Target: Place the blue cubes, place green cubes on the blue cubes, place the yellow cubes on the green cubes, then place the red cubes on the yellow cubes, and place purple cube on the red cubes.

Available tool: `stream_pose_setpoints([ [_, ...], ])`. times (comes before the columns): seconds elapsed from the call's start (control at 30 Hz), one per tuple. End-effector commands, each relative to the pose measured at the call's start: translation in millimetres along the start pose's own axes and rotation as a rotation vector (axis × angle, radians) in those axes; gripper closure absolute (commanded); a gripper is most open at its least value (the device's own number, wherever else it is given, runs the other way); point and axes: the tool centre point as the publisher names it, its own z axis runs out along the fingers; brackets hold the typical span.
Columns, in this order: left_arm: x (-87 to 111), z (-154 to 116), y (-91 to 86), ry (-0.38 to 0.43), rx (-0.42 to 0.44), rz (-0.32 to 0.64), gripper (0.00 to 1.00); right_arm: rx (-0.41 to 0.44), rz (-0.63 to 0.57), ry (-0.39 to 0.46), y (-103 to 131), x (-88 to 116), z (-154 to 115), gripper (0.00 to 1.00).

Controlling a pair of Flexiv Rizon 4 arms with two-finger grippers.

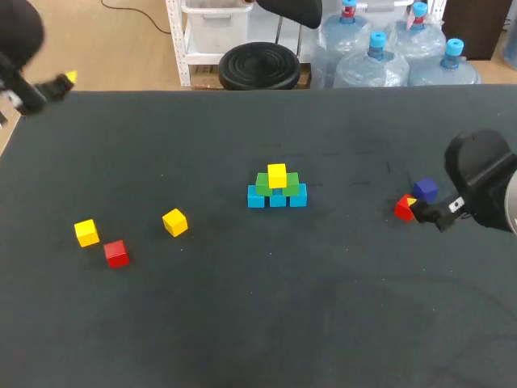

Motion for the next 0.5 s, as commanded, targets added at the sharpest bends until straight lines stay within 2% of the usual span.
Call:
stream_pose_setpoints([
  [0.03, -2.6, -27, 2.4, -0.016, -0.275, -0.47, 0.0, -0.001, 0.002, -0.011, 0, 2, 1, 0.0],
  [0.43, -2.6, -27, 2.4, -0.016, -0.275, -0.47, 0.0, -0.001, 0.002, -0.011, 0, 2, 1, 0.0],
  [0.47, -6.1, -29, 12.5, -0.007, -0.251, -0.38, 0.0, -0.001, 0.002, -0.011, 0, 2, 1, 0.0],
  [0.5, -9.0, -30, 25.5, 0.008, -0.2, -0.339, 0.0, -0.001, 0.002, -0.011, 0, 2, 1, 0.0],
])
